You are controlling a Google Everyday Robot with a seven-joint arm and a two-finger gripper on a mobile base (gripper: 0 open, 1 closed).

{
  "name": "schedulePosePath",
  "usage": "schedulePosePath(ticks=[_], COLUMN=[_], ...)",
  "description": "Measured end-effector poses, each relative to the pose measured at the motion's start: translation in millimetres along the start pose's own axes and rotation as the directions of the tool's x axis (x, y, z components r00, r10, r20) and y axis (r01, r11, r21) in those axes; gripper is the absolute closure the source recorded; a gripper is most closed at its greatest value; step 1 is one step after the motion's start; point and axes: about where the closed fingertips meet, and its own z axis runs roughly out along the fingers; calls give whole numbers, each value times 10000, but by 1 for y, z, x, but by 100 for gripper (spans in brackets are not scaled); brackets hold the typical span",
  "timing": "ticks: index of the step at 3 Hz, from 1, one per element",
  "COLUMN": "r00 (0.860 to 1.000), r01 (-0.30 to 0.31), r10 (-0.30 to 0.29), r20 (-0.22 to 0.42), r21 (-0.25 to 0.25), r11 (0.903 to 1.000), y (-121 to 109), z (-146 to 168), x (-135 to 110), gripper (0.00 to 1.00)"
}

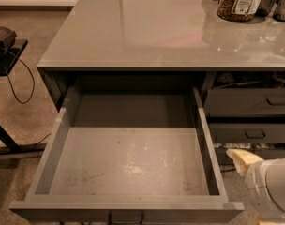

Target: Close top drawer

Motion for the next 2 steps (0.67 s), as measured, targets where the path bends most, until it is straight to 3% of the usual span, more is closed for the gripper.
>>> schedulePosePath(ticks=[1, 2], r00=[9958, 9883], r01=[-888, -1518], r10=[874, 1525], r20=[-284, -15], r21=[-498, -1117], r11=[9948, 9821], y=[28, 60], z=[-2, -3], x=[6, 6], gripper=[0, 0])
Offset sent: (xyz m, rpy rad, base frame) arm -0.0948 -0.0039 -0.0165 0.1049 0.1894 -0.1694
